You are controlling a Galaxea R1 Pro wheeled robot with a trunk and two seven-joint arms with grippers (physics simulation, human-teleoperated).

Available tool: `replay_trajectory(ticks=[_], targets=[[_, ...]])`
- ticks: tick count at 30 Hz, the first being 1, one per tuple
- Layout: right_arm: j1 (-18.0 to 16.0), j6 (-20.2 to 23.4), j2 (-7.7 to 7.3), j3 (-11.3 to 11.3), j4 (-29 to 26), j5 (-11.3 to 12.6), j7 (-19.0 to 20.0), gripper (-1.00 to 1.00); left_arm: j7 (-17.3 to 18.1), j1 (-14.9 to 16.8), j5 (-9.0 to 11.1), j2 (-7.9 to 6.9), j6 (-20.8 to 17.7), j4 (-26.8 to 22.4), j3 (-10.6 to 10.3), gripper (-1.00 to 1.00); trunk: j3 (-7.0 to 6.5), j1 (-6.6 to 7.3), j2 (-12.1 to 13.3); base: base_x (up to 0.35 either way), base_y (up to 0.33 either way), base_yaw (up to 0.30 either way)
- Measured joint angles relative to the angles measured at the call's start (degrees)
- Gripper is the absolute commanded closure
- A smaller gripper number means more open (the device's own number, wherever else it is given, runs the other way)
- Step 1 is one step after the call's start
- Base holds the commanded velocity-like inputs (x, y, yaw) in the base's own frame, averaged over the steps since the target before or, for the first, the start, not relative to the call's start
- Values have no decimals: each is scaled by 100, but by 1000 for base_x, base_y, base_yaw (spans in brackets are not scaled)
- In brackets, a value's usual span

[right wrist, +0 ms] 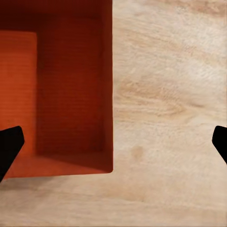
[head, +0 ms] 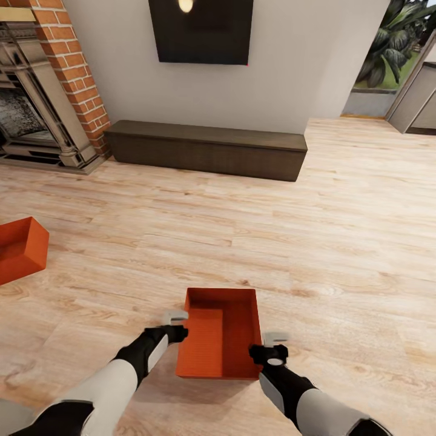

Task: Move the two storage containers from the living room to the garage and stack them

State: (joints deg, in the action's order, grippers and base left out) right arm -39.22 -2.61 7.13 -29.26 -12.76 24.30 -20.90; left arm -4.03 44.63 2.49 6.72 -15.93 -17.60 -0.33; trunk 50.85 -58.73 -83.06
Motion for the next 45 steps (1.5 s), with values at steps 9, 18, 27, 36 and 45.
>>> replay_trajectory(ticks=[9,18,27,36,45], targets=[[-414,-207,129,6,66,10,-327,-100,-342,37,-470,209,748,518,15,-100,0,0,0,0,0,0],[-459,-194,153,17,78,296,-334,-100,-334,46,-488,191,759,395,10,-100,0,0,0,0,0,0],[-458,-30,147,-33,458,254,-292,-100,-333,46,-431,173,588,223,6,-100,0,0,0,0,0,0],[-460,367,149,-40,498,237,-238,-100,-271,46,-432,155,390,47,18,-100,0,0,0,0,0,0],[-461,364,138,-40,499,232,-237,-100,-273,46,-466,177,380,-331,24,-100,0,0,0,0,0,0]])
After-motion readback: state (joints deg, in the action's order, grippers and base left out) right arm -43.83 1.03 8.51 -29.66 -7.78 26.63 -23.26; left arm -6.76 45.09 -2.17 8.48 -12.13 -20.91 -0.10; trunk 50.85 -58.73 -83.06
